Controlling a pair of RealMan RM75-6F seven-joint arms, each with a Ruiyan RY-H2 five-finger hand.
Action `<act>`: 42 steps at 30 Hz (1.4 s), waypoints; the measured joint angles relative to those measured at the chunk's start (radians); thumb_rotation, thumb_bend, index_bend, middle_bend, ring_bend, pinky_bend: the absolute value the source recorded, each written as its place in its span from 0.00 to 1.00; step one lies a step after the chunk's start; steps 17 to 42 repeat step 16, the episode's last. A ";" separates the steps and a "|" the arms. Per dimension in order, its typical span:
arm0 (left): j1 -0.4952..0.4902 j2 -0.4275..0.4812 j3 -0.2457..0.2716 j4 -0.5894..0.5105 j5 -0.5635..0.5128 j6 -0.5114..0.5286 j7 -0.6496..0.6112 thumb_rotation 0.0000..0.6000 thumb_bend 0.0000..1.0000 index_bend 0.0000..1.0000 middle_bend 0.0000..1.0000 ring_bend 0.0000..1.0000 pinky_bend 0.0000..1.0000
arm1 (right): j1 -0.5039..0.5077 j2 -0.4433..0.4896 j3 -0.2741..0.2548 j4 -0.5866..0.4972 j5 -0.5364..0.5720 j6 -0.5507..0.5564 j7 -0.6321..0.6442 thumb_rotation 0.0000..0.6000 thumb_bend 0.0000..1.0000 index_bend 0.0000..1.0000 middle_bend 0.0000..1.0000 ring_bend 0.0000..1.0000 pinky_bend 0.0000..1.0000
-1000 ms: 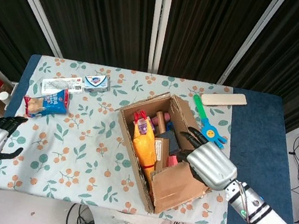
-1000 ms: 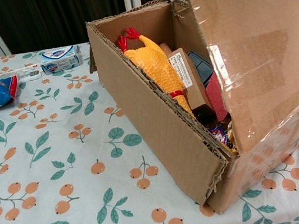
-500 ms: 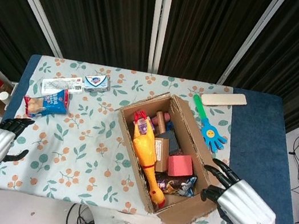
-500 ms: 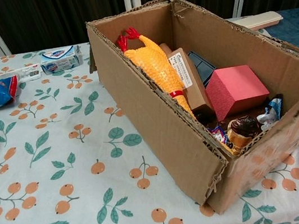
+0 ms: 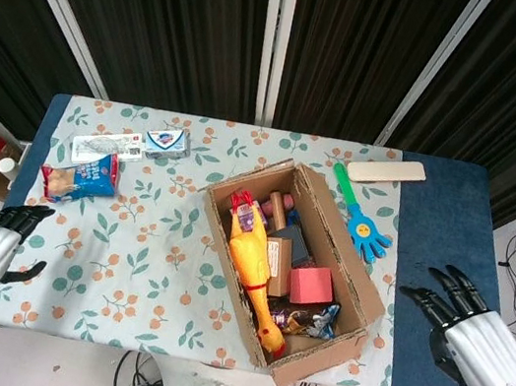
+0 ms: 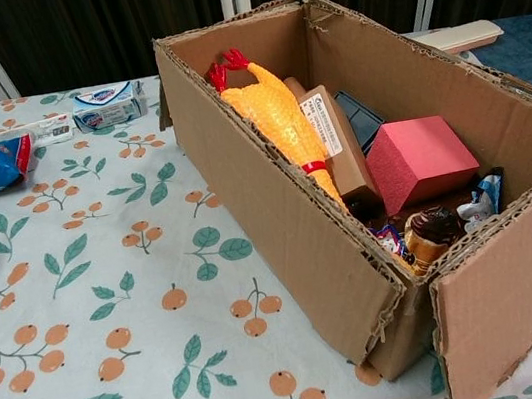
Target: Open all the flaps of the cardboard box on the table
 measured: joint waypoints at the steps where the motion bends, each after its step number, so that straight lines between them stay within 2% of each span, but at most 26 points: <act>1: 0.003 -0.004 0.003 0.004 0.004 0.004 0.004 1.00 0.17 0.12 0.12 0.13 0.16 | -0.022 -0.049 0.006 0.022 0.043 0.018 -0.068 1.00 0.26 0.00 0.00 0.00 0.00; 2: 0.005 -0.006 0.004 0.007 0.007 0.007 0.008 1.00 0.14 0.12 0.12 0.12 0.16 | -0.038 -0.092 0.011 0.041 0.078 0.032 -0.121 1.00 0.23 0.00 0.00 0.00 0.00; 4: 0.011 -0.015 0.004 0.016 0.013 0.025 0.025 0.88 0.11 0.12 0.10 0.08 0.16 | -0.076 -0.209 0.023 0.098 0.155 0.067 -0.232 1.00 0.21 0.00 0.00 0.00 0.00; 6: 0.019 -0.028 0.001 0.026 0.021 0.053 0.034 0.68 0.11 0.12 0.06 0.04 0.16 | -0.109 -0.320 0.033 0.161 0.221 0.094 -0.296 1.00 0.21 0.00 0.00 0.00 0.00; 7: 0.026 -0.038 -0.001 0.035 0.027 0.078 0.037 0.63 0.10 0.12 0.05 0.04 0.16 | -0.130 -0.394 0.040 0.208 0.270 0.107 -0.322 1.00 0.21 0.00 0.00 0.00 0.00; 10: 0.046 -0.059 -0.004 0.058 0.046 0.130 0.041 0.59 0.10 0.11 0.05 0.04 0.16 | -0.173 -0.549 0.055 0.331 0.404 0.116 -0.344 1.00 0.23 0.00 0.00 0.00 0.00; 12: 0.054 -0.065 -0.006 0.069 0.056 0.149 0.050 0.58 0.10 0.11 0.05 0.04 0.16 | -0.193 -0.614 0.064 0.412 0.469 0.107 -0.329 1.00 0.26 0.00 0.00 0.00 0.00; 15: 0.058 -0.065 -0.004 0.065 0.065 0.155 0.045 0.59 0.10 0.11 0.05 0.04 0.16 | -0.211 -0.675 0.076 0.481 0.493 0.096 -0.291 1.00 0.29 0.00 0.00 0.00 0.00; 42: 0.058 -0.062 -0.002 0.060 0.068 0.150 0.036 0.59 0.10 0.11 0.05 0.04 0.16 | -0.214 -0.683 0.079 0.489 0.493 0.094 -0.279 1.00 0.29 0.00 0.00 0.00 0.00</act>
